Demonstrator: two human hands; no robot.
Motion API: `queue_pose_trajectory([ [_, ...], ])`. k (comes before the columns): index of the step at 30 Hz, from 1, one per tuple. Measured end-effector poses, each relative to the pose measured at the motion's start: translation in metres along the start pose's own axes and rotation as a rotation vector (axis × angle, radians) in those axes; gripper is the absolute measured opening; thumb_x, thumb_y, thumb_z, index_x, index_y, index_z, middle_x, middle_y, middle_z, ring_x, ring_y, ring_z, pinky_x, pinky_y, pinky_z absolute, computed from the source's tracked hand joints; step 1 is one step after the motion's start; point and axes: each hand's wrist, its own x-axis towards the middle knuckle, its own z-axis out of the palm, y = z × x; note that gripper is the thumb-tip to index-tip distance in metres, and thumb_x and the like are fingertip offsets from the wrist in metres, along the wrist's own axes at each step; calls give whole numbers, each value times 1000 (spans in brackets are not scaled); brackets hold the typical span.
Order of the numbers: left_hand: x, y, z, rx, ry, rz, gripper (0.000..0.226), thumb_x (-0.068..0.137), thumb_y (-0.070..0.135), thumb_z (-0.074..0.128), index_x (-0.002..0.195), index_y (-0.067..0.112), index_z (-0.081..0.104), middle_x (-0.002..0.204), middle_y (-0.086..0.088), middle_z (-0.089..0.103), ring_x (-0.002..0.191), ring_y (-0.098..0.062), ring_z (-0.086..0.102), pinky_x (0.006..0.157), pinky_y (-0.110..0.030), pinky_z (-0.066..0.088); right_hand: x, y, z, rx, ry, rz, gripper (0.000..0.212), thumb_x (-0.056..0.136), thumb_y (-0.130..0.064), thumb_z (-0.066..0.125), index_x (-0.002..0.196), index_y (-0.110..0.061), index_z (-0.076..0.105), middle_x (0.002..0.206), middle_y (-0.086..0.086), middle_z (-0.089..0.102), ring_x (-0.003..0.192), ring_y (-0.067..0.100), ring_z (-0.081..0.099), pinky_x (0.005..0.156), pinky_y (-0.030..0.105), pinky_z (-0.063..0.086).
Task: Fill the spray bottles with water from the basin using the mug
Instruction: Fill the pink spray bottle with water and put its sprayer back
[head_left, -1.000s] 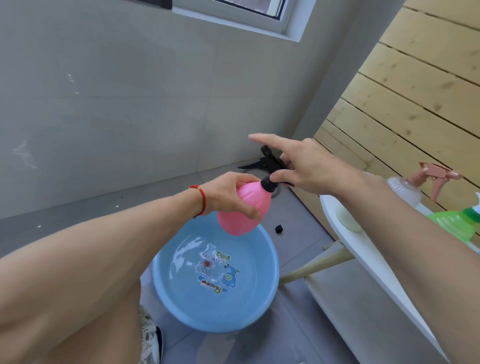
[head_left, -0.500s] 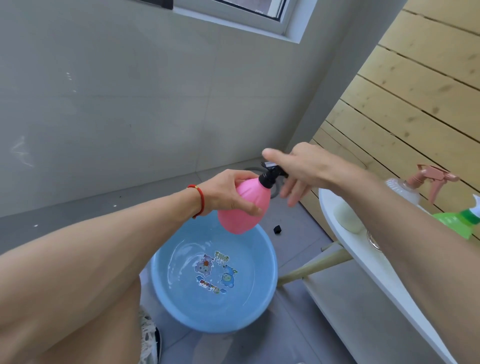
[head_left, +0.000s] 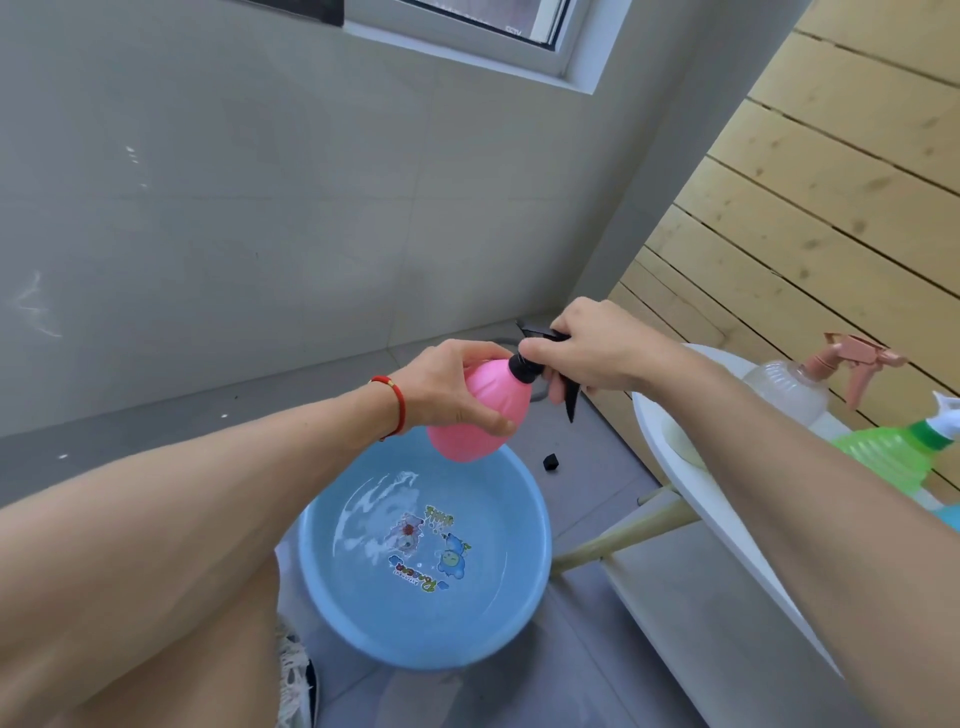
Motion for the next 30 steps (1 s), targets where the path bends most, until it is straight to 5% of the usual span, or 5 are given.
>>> queue_pose_trajectory([
  [7,0,6,4,58,138,25,70,62,34,97,124,45,67,107,14,72,102,-12,68,85,-32,59,12,1,12,77,216,73,47,76,-45,50,76,-4,72,56,-2,73,82,26,71,78,45,61],
  [16,0,12,15,85,192,36,70,61,36,96,125,44,67,107,13,71,103,-15,66,84,-31,57,10,11,18,149,234,140,44,78,-43,50,81,-7,74,57,-6,73,85,19,70,83,42,59],
  [23,-5,41,37,-91,113,61,67,52,43,94,113,50,69,107,11,76,103,-17,72,90,-47,62,-48,47,12,626,355,114,87,83,-81,43,86,2,66,85,15,76,84,35,69,92,52,58],
  [26,-11,65,56,-197,90,89,68,52,35,95,115,40,73,104,5,78,100,-25,74,87,-48,63,-93,78,8,932,375,123,71,103,-64,31,95,-8,75,94,9,79,90,28,74,91,46,55],
  [30,-14,109,96,-272,-33,152,68,55,28,97,119,32,74,105,1,79,97,-22,75,85,-45,64,-159,134,10,889,508,177,63,109,-49,32,100,-6,76,95,11,79,89,34,73,82,45,56],
])
